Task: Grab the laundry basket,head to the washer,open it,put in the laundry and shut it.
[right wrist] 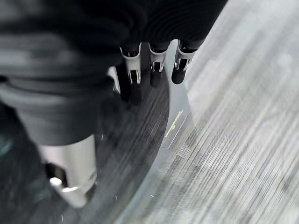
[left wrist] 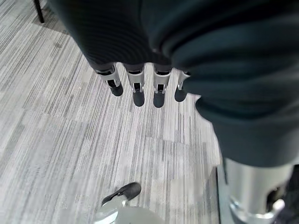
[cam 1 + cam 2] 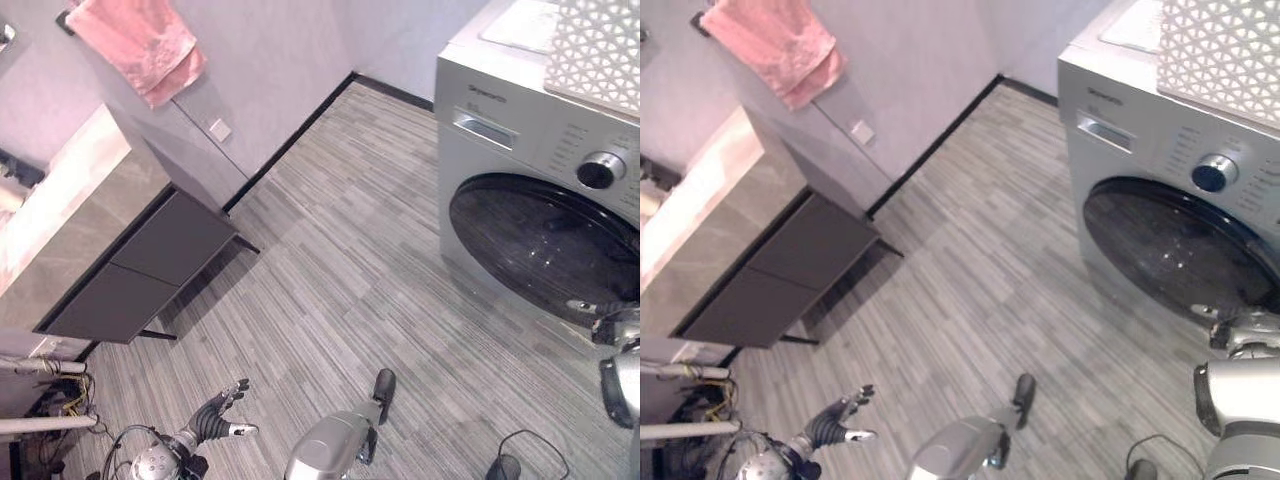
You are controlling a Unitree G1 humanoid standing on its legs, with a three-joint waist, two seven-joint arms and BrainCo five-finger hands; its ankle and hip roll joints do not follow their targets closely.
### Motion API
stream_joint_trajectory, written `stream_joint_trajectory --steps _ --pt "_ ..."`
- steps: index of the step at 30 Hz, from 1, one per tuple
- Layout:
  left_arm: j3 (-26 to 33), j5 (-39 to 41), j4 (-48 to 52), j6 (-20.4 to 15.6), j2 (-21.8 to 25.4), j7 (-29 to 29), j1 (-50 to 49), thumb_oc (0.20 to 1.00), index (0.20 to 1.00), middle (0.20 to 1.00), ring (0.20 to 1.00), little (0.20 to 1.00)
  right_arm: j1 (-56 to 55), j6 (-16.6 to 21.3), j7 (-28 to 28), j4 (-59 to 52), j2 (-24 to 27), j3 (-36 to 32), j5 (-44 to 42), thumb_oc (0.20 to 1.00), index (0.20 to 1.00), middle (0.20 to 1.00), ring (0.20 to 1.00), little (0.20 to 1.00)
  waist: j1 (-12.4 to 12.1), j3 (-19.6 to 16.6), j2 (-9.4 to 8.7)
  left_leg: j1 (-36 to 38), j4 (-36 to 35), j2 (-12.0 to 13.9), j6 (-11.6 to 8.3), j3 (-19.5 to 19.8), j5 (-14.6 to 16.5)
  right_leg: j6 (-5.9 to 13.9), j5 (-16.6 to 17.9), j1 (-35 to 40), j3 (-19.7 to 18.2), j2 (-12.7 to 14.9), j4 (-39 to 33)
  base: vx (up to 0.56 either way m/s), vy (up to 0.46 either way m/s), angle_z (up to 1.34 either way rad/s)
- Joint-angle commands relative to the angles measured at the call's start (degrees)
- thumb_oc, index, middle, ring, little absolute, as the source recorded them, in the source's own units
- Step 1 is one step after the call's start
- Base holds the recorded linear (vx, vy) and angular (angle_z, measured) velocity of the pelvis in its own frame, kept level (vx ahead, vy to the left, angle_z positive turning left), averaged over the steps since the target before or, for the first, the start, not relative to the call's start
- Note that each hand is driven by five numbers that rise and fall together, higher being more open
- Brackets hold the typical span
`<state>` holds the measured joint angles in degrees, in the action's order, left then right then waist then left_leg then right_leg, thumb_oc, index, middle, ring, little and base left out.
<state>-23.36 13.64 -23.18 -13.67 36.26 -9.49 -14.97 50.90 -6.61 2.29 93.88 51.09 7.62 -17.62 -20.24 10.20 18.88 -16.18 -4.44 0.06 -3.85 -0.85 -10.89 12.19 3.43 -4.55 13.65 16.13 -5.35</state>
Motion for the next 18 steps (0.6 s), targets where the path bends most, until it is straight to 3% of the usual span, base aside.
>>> stream_joint_trajectory --steps 1,5,9,18 --pt "2.36 4.7 -0.35 -1.18 0.74 0.85 0.88 1.0 1.0 1.0 1.0 1.0 16.42 6.13 5.08 -6.92 15.1 7.63 -10.96 1.0 1.0 1.0 1.0 1.0 -0.61 1.58 -0.15 -7.88 1.26 4.5 -3.89 1.29 0.07 0.35 -5.29 -3.56 -4.29 1.66 2.33 0.02 0.019 -0.18" --pt "3.5 5.01 -1.87 -1.67 -0.15 1.68 0.84 1.0 1.0 1.0 1.0 1.0 19.42 6.9 5.09 -8.54 15.77 10.94 -11.78 1.0 1.0 1.0 1.0 1.0 0.23 1.07 -0.72 -8.39 0.06 4.51 -4.15 0.6 -0.36 0.53 -4.63 -4.78 -5.3 1.52 1.6 0.03 0.035 -0.18" --pt "4.86 4.94 -7.35 -1.88 -4.68 4.81 2.17 1.0 1.0 1.0 1.0 1.0 6.6 7.25 4.79 -10.1 3.42 8.2 -8.18 1.0 1.0 1.0 1.0 1.0 3.15 1.48 -3.28 -5.47 1.69 5.42 -3.42 -0.95 1.5 -0.16 -5.07 -3.35 -6.98 1.0 2.82 0.04 -0.031 -0.17" --pt "11.13 5.79 -14.12 -1.49 -10.2 7.85 4.08 1.0 1.0 1.0 1.0 1.0 -27.58 6.02 4.1 -9.51 -17.32 -1.09 4.88 1.0 1.0 1.0 1.0 1.0 8.36 -0.95 -9.24 2.82 4.85 8.57 -3.18 -0.42 4.9 -1.47 -7.69 5.0 -6.27 -1.43 3.97 0.04 -0.142 -0.12"
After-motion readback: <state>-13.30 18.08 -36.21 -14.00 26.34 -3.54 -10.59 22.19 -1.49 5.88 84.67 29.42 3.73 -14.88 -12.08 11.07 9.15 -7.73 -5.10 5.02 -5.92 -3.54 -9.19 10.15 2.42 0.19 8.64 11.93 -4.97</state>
